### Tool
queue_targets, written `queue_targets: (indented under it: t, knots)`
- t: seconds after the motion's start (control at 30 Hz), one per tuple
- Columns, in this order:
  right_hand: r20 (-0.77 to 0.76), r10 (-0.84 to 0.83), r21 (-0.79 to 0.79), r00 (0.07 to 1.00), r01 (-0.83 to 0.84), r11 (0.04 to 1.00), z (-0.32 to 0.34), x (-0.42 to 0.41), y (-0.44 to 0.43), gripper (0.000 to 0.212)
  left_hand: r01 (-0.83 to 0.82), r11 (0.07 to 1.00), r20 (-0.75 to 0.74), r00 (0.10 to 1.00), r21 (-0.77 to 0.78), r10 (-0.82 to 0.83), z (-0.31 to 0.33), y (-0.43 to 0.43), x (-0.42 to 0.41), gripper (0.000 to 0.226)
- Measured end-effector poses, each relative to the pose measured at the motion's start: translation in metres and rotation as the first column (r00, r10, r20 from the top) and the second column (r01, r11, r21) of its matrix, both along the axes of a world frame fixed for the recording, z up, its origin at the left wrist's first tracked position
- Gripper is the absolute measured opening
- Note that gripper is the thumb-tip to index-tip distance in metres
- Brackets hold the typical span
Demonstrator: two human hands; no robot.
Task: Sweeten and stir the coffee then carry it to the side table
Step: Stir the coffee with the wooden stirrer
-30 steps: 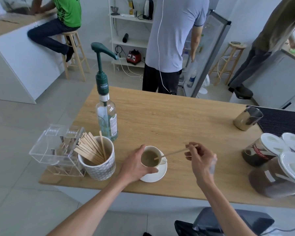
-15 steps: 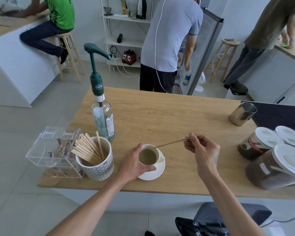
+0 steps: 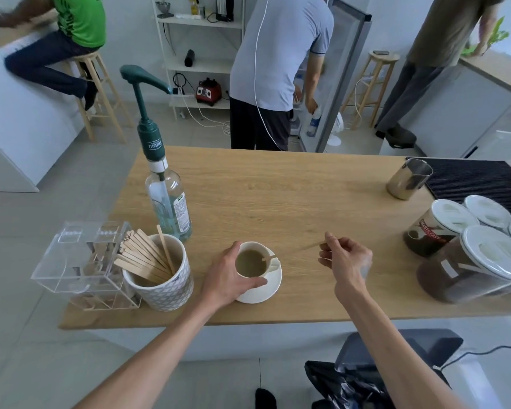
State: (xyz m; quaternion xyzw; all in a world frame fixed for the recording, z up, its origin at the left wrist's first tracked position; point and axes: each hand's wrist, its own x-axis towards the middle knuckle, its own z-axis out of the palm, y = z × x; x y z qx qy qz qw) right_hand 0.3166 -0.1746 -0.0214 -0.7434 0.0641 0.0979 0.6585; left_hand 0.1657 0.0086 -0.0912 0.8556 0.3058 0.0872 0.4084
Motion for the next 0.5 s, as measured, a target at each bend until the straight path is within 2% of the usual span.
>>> queue_targets:
  t: [0.2,0.33,0.5]
  knots:
    - [0.036,0.087,0.141,0.996,-0.091,0.986,0.015,-0.001,-0.005,0.021,0.020,1.000,-0.002,1.000,0.013,-0.020,0.004,-0.001,-0.003,0.097]
    - [0.055,0.163,0.126,0.985,-0.168,0.978,0.012,-0.006,-0.005,0.015,0.036,0.999,-0.004,0.999,0.025,-0.036,0.005,0.000,-0.004,0.102]
    - [0.034,0.192,0.133,0.981,-0.195,0.972,0.003,-0.007,-0.012,0.007,0.041,0.999,0.010,0.999,0.028,-0.041,0.008,-0.001,-0.004,0.090]
